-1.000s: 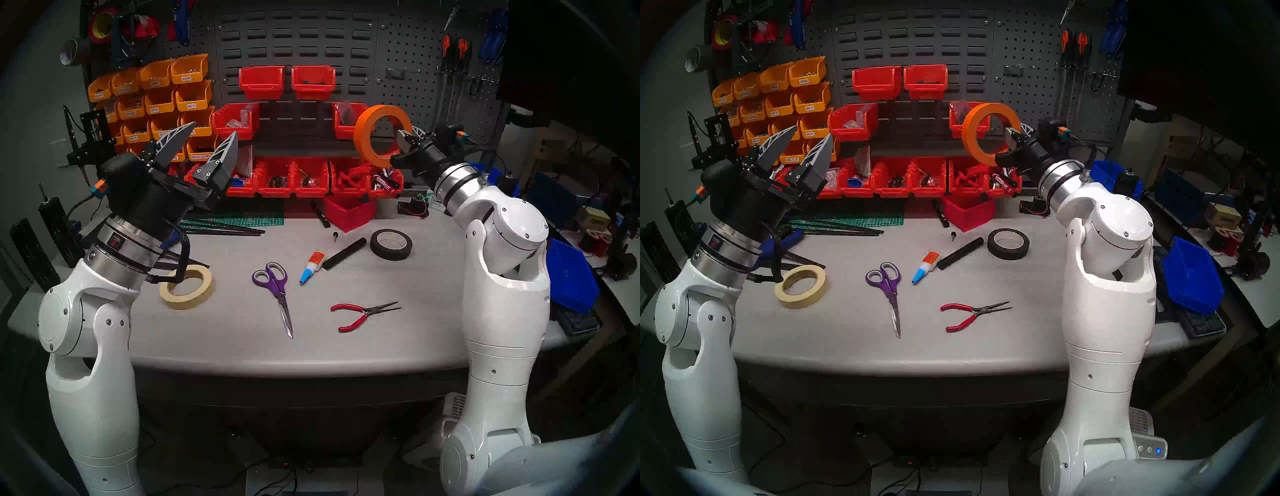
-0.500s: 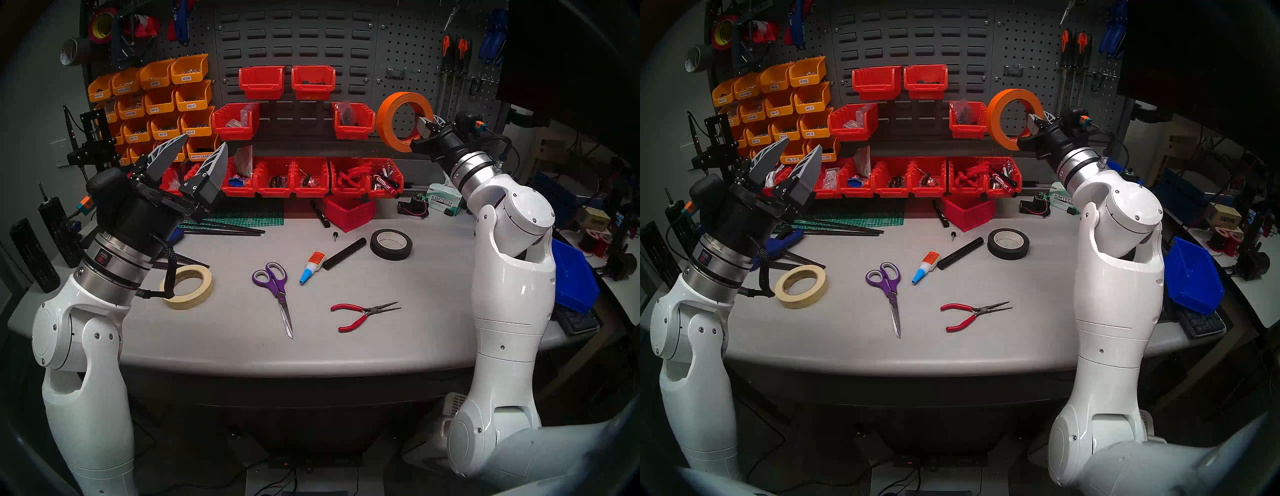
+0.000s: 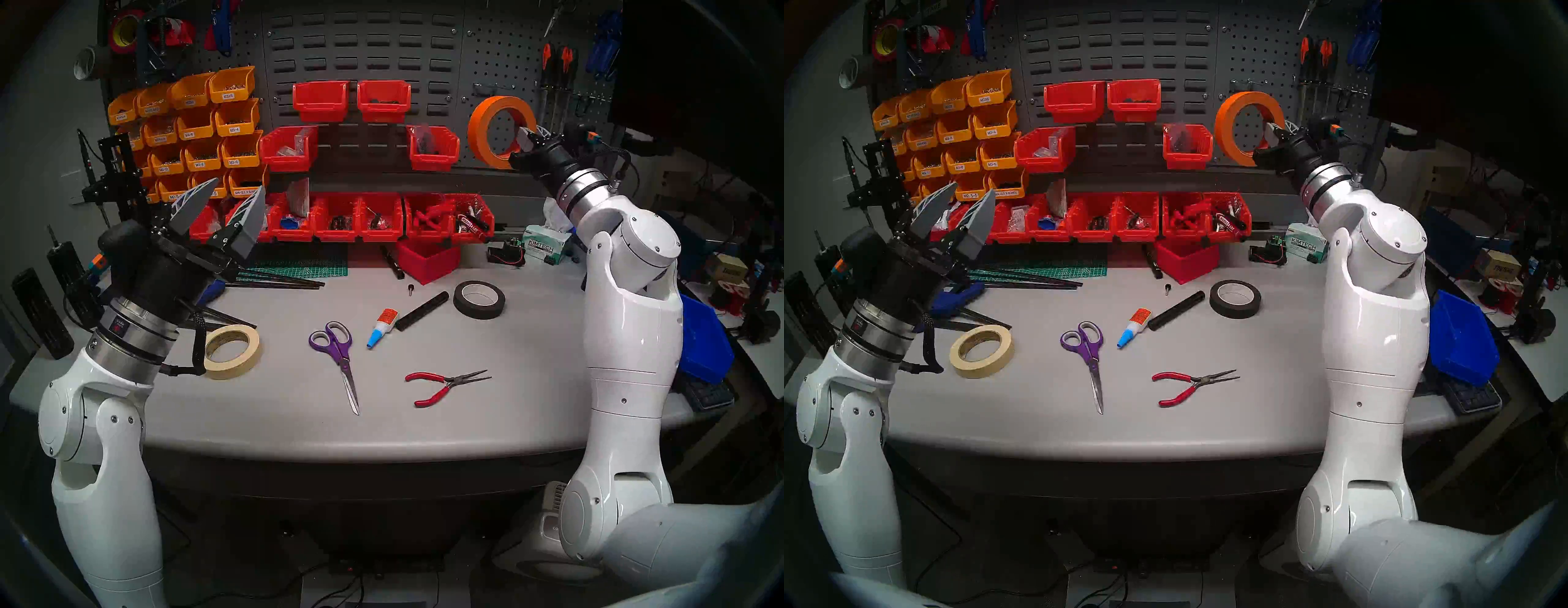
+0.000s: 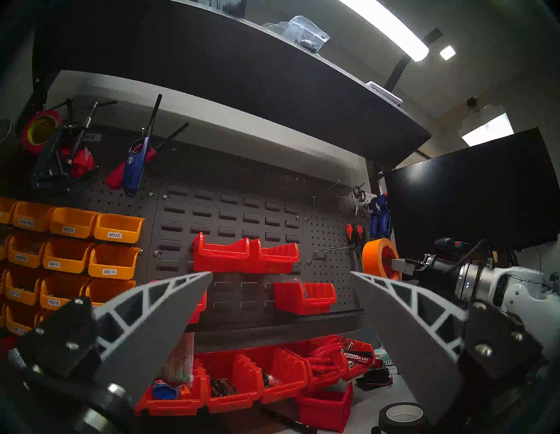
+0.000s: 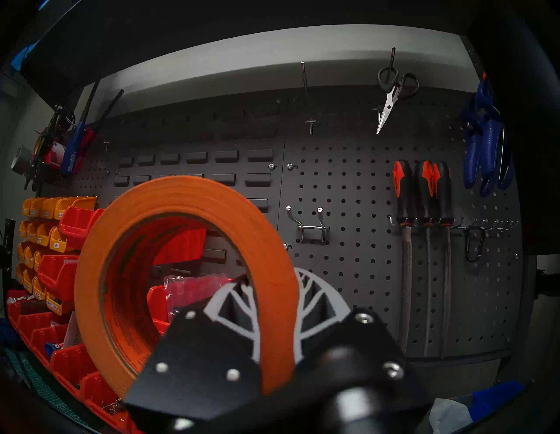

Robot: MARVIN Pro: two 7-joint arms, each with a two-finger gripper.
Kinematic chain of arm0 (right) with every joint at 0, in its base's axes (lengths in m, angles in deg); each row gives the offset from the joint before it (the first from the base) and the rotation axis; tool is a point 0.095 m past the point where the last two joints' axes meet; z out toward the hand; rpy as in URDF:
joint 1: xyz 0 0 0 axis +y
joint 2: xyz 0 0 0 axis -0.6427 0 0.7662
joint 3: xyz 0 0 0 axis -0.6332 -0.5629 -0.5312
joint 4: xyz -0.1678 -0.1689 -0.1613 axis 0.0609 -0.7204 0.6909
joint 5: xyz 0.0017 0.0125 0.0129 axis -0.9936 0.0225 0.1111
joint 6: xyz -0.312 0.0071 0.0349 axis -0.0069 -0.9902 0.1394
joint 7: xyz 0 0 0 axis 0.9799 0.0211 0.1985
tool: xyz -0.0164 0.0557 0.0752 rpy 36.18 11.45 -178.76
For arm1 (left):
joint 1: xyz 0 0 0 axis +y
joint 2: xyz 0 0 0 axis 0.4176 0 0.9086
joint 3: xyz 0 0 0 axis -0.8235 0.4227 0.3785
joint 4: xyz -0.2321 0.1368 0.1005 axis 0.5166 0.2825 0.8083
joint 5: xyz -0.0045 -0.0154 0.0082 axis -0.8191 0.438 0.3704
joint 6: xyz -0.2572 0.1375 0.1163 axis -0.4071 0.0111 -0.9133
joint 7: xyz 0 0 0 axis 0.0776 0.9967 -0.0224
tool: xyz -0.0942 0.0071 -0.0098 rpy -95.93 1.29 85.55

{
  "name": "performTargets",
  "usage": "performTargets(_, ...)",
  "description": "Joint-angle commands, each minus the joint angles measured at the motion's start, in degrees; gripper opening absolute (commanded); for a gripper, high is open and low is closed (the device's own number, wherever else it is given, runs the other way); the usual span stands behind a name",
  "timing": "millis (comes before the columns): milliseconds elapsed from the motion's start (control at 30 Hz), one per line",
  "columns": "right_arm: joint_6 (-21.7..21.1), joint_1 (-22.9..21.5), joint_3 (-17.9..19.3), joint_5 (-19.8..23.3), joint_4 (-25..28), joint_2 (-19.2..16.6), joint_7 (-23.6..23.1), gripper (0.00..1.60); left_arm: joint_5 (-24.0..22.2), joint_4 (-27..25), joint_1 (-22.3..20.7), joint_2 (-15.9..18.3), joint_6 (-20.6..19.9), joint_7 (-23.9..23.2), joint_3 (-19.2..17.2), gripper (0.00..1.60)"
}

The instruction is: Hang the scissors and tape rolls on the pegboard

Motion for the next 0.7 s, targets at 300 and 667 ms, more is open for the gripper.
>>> performTargets(300,1.9,-8.8,-1.0,2.6,-3.2,-2.9,2.5,0.00,-1.0,0.4,-0.7,-0.7,0.1,-0.5,-0.5,1.60)
performTargets(667,1.9,-12.6,-2.6,3.4,-6.9,-3.9,4.1,0.00,-1.1,1.2,-1.0,-1.0,0.1,-0.8,-1.1,1.60)
